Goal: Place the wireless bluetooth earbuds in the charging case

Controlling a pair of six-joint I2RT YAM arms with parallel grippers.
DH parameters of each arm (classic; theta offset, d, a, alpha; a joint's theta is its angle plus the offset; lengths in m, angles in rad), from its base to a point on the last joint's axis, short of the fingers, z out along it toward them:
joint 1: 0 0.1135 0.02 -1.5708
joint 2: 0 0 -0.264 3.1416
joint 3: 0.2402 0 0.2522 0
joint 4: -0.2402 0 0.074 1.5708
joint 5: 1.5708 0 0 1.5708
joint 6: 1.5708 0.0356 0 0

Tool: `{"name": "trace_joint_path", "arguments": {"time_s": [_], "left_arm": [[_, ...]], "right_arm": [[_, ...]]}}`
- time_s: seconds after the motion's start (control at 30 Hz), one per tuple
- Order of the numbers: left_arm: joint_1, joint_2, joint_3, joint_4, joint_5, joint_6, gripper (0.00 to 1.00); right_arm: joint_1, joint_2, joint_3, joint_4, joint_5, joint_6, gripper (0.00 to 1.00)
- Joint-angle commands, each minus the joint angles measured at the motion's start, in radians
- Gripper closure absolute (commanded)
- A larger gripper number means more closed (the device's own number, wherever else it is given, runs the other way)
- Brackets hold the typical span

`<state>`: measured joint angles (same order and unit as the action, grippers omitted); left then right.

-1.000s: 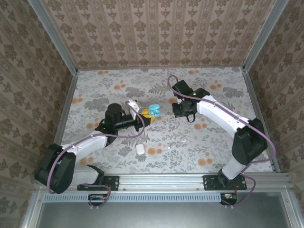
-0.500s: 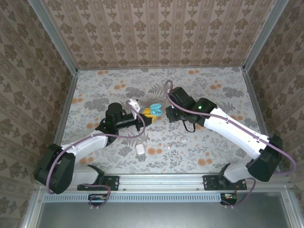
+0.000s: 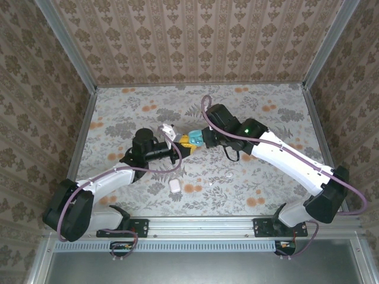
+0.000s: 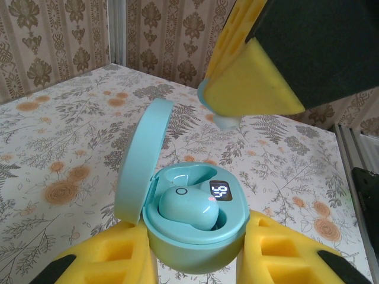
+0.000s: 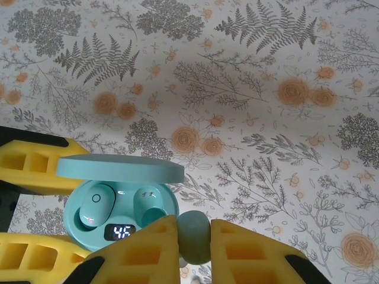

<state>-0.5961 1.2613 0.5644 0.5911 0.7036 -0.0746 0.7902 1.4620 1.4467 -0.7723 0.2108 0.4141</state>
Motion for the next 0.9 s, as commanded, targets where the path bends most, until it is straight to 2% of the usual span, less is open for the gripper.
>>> {"name": "trace_joint_path", "arguments": {"time_s": [0.0, 0.87], "left_arm": [[-0.01, -0.008, 0.022, 0.035, 0.025, 0.015, 0.77], [-0.013, -0.003, 0.029, 0.041, 0.028, 0.009, 0.77]], "right_arm": [[0.009, 0.023, 0.028, 0.006, 0.004, -0.011, 0.85], [0.015, 0.084, 0.037, 0.012, -0.045, -0.015, 0.84]]}}
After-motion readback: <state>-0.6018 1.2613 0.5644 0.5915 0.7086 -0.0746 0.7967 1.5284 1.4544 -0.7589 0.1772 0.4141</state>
